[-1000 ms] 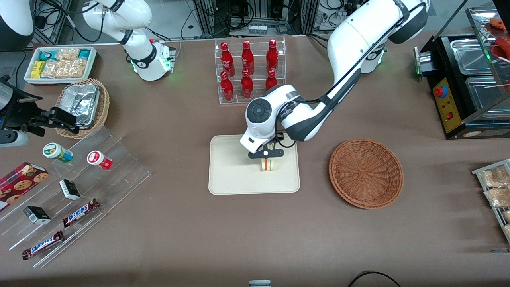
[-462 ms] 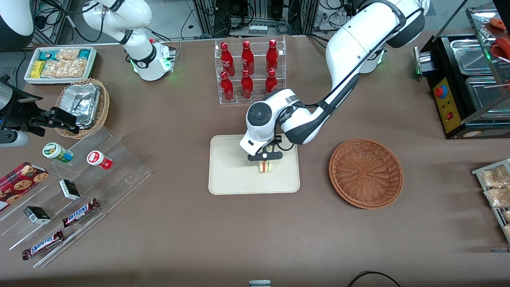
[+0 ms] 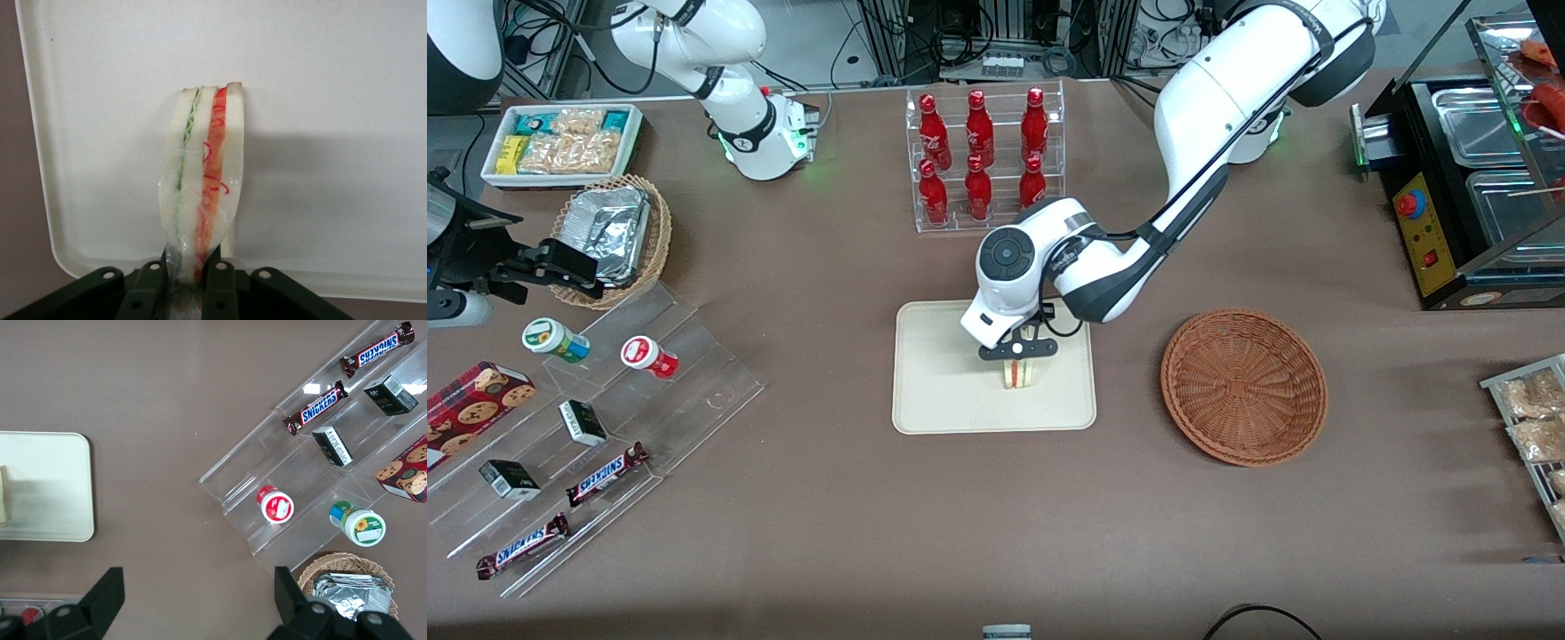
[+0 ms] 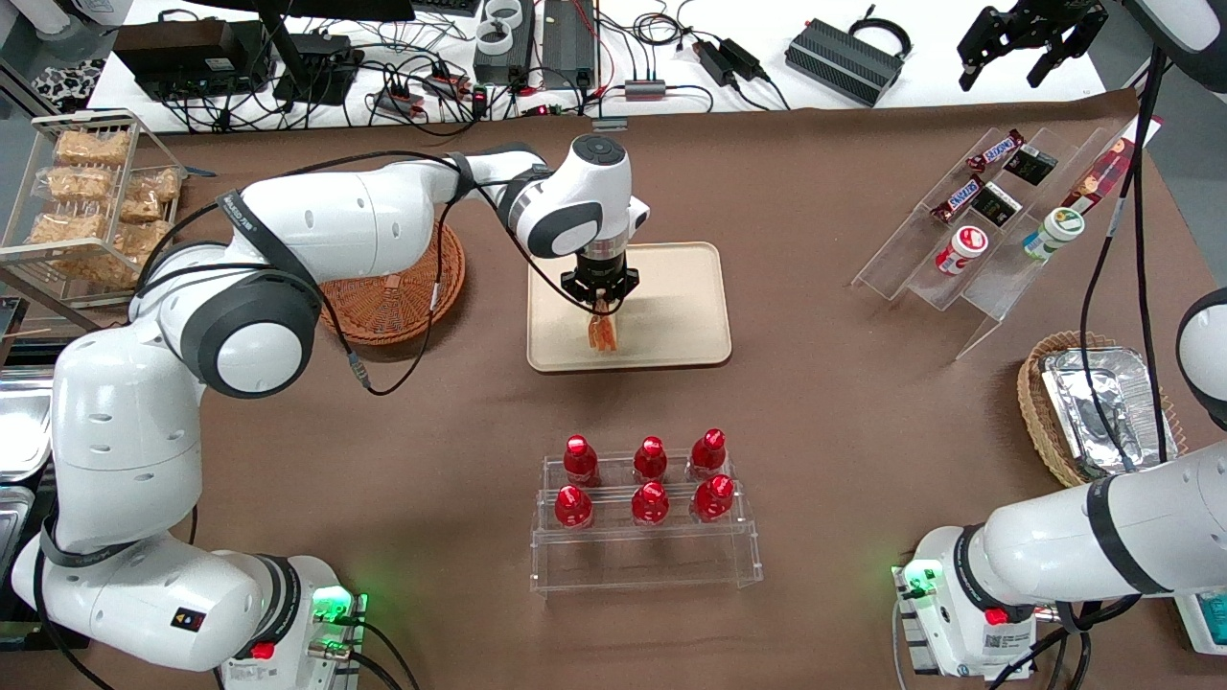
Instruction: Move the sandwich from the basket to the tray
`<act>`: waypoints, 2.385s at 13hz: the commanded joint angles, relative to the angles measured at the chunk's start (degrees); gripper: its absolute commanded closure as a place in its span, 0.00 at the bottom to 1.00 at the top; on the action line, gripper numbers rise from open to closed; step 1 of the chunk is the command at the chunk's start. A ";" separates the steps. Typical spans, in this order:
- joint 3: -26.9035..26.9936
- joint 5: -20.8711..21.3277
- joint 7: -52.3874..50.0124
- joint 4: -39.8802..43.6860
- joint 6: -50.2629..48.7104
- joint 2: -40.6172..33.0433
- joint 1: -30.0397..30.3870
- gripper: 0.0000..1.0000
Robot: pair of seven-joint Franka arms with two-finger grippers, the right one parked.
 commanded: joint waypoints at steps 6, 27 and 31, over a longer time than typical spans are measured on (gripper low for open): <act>-0.12 -0.03 -2.11 4.00 -4.81 -3.65 0.93 0.01; 0.14 -14.18 41.70 4.44 -44.38 -36.80 38.00 0.00; 14.77 -16.37 56.39 4.01 -45.88 -39.08 34.08 0.00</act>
